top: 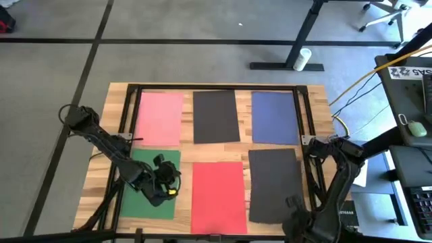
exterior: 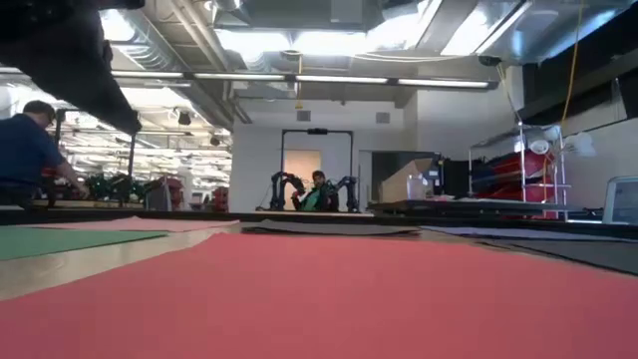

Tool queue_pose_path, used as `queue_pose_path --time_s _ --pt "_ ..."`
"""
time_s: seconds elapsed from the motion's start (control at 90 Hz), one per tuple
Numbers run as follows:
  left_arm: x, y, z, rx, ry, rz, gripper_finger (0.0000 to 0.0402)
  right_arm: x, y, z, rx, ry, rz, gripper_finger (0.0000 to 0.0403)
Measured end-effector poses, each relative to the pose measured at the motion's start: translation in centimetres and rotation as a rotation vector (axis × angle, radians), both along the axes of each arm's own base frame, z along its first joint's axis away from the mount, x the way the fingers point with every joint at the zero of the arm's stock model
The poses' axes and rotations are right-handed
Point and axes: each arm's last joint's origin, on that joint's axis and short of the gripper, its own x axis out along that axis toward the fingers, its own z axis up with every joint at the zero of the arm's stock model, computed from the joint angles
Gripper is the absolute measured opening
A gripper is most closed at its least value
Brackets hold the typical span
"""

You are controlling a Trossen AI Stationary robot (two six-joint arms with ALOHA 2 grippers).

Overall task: Organize paper
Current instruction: Stack the black paper on top of the black paper

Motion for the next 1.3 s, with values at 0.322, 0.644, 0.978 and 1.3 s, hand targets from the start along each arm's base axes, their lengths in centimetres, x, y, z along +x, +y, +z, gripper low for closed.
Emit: queue_pose_path --time_s 0.322,0.644,0.978,1.3 --pt "0.5 0.3 0.1 -0.013 -0.008 0.005 0.0000 -0.7 -1.4 -2.1 -0.086 0.074 0.109 0.0000" --pt "0.5 0.3 0.1 -0.011 -0.006 0.004 0.0000 -0.6 -1.4 -2.1 -0.100 0.046 0.114 0.0000" --pt "0.5 0.3 0.1 -0.006 -0.003 0.000 0.0000 -1.2 -1.3 -2.1 -0.116 0.043 0.166 0.0000" --pt "0.5 0.4 0.0 -0.005 -0.002 0.001 0.0000 -1.7 -1.2 -2.0 -0.127 0.055 0.207 0.0000"
